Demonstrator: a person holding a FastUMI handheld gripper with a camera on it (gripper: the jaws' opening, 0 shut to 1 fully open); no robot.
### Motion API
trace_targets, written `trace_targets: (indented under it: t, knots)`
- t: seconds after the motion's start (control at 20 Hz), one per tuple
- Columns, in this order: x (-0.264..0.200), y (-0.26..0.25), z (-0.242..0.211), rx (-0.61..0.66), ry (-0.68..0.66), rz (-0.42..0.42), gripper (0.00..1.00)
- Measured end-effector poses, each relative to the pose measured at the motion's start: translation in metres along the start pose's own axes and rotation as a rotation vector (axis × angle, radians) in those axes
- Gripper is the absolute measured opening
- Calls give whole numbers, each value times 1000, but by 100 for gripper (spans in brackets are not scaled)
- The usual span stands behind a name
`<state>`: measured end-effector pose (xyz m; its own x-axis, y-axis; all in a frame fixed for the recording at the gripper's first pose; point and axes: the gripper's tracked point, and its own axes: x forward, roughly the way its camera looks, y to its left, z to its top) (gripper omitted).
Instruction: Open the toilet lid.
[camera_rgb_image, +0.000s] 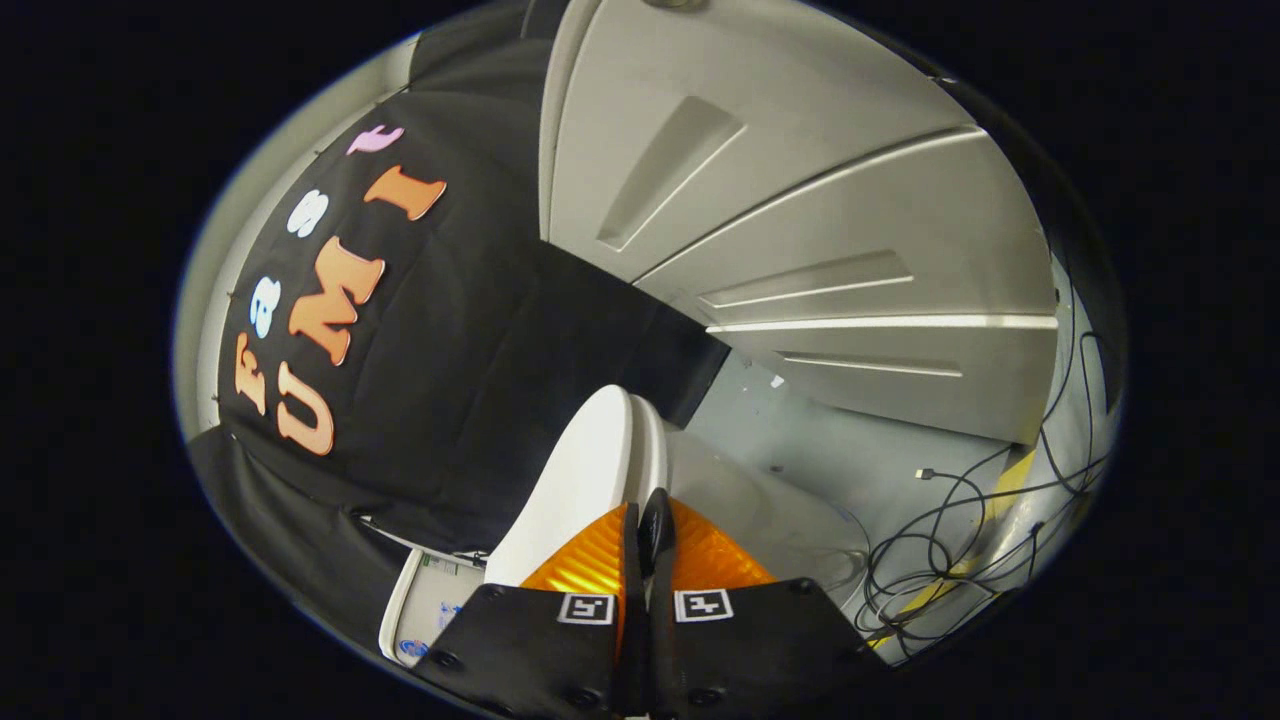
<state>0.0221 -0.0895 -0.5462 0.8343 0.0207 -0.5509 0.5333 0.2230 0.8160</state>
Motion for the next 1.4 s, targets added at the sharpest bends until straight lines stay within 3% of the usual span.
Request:
trace_targets:
  t: [0.15,0.6,1.15,1.4]
  knots:
    - [4,2,1,59,-2,20,8]
    - [8,14,8,-78,-19,2,8]
    - [-6,90,35,-189,-130,44,8]
    - [-18,132,37,-355,-122,41,8]
